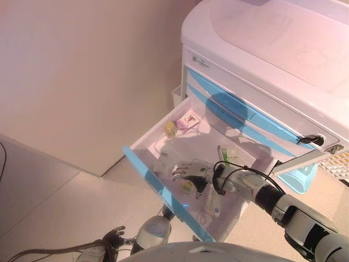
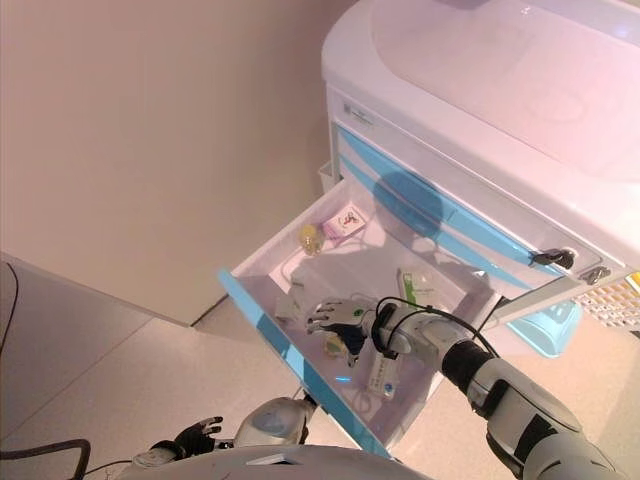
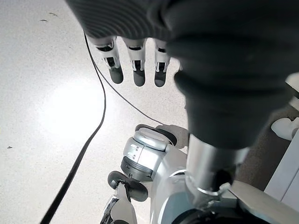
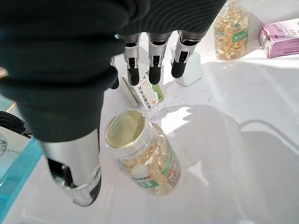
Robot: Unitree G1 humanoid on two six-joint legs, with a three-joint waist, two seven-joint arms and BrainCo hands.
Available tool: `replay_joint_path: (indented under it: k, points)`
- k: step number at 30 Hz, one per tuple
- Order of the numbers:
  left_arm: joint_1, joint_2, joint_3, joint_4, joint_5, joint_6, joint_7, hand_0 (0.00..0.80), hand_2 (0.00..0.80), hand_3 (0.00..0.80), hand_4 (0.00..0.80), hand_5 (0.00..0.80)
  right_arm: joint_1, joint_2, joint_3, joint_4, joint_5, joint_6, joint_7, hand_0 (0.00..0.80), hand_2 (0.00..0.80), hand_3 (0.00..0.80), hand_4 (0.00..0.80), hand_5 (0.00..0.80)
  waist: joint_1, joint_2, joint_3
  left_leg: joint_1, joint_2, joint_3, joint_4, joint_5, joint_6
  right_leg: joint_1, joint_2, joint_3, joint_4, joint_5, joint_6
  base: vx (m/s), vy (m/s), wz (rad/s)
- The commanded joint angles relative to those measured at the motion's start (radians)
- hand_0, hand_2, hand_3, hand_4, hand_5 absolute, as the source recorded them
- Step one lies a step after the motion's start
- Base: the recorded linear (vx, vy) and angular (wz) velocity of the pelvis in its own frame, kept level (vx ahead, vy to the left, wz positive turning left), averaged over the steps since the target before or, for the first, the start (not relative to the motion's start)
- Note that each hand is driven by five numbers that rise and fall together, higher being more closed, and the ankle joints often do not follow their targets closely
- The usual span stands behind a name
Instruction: Open the drawer and pick up the medicine
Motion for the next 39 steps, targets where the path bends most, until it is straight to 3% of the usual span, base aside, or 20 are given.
replay_joint_path:
  k: [1, 14, 15, 16, 17, 19, 20, 21, 39]
  points:
    - [0.002, -0.002, -0.040, 0.028, 0.028, -0.014, 0.007, 0.000, 0.000, 0.000, 0.000, 0.000, 0.003, 0.008, 0.037, -0.060, 0.000, -0.012, -0.039, 0.000, 0.000, 0.000, 0.000, 0.000, 0.019, -0.021, 0.003, 0.009, -0.034, -0.018, 0.005, -0.074, -0.001, -0.064, -0.063, 0.064, 0.139, -0.027, 0.023, 0.000, 0.000, 0.00]
    - [0.005, -0.003, -0.045, 0.022, 0.028, -0.017, 0.008, 0.000, 0.000, 0.000, 0.000, 0.000, 0.009, 0.014, 0.038, -0.039, -0.022, 0.003, -0.061, 0.000, 0.000, 0.000, 0.000, 0.000, 0.020, -0.019, 0.005, 0.010, -0.035, -0.020, 0.005, -0.075, 0.001, -0.066, -0.062, 0.065, 0.140, -0.028, 0.022, 0.000, 0.000, 0.00]
    - [0.005, -0.002, -0.046, 0.022, 0.028, -0.018, 0.006, 0.000, 0.000, 0.000, 0.000, 0.000, 0.010, 0.012, 0.039, -0.040, -0.023, 0.004, -0.061, 0.053, 0.053, 0.053, 0.053, 0.053, 0.020, -0.019, 0.005, 0.010, -0.035, -0.019, 0.005, -0.075, 0.001, -0.065, -0.062, 0.065, 0.139, -0.028, 0.023, 0.000, 0.000, 0.00]
    - [0.005, -0.001, -0.046, 0.021, 0.026, -0.018, 0.006, 0.000, 0.000, 0.000, 0.000, 0.000, 0.010, 0.011, 0.040, -0.044, -0.021, 0.005, -0.060, 0.185, 0.185, 0.185, 0.185, 0.185, 0.019, -0.018, 0.005, 0.010, -0.035, -0.019, 0.005, -0.076, 0.001, -0.065, -0.062, 0.065, 0.140, -0.028, 0.023, 0.000, 0.000, 0.00]
    - [0.005, -0.001, -0.047, 0.020, 0.025, -0.017, 0.005, 0.000, 0.000, 0.000, 0.000, 0.000, 0.011, 0.009, 0.042, -0.047, -0.024, 0.006, -0.060, 0.433, 0.433, 0.433, 0.433, 0.433, 0.019, -0.018, 0.005, 0.011, -0.035, -0.018, 0.005, -0.076, 0.001, -0.065, -0.062, 0.066, 0.140, -0.029, 0.023, 0.000, 0.000, 0.00]
    - [0.005, -0.001, -0.049, 0.018, 0.025, -0.019, 0.005, 0.000, 0.000, 0.000, 0.000, 0.000, 0.012, 0.009, 0.043, -0.044, -0.028, 0.005, -0.067, 0.703, 0.703, 0.703, 0.703, 0.703, 0.020, -0.018, 0.007, 0.011, -0.034, -0.019, 0.005, -0.076, 0.002, -0.065, -0.062, 0.066, 0.140, -0.028, 0.023, 0.000, 0.000, 0.00]
    - [0.006, -0.001, -0.049, 0.017, 0.024, -0.018, 0.006, 0.000, 0.000, 0.000, 0.000, 0.000, 0.012, 0.009, 0.043, -0.044, -0.030, 0.006, -0.070, 0.778, 0.778, 0.778, 0.778, 0.778, 0.020, -0.018, 0.008, 0.011, -0.035, -0.019, 0.005, -0.076, 0.002, -0.065, -0.062, 0.065, 0.140, -0.028, 0.023, 0.000, 0.000, 0.00]
    - [0.005, -0.001, -0.048, 0.017, 0.025, -0.019, 0.006, 0.000, 0.000, 0.000, 0.000, 0.000, 0.011, 0.009, 0.043, -0.045, -0.032, 0.006, -0.071, 0.800, 0.800, 0.800, 0.800, 0.800, 0.020, -0.018, 0.008, 0.011, -0.035, -0.020, 0.005, -0.076, 0.002, -0.065, -0.062, 0.065, 0.140, -0.028, 0.023, 0.000, 0.000, 0.00]
    - [0.008, -0.005, -0.048, 0.019, 0.030, -0.018, 0.005, 0.000, 0.000, 0.000, 0.000, 0.000, 0.017, 0.011, 0.039, -0.047, -0.026, 0.016, -0.073, 0.800, 0.800, 0.800, 0.800, 0.800, 0.020, -0.020, 0.005, 0.012, -0.036, -0.019, 0.005, -0.077, 0.003, -0.063, -0.062, 0.067, 0.138, -0.027, 0.024, 0.000, 0.000, 0.00]
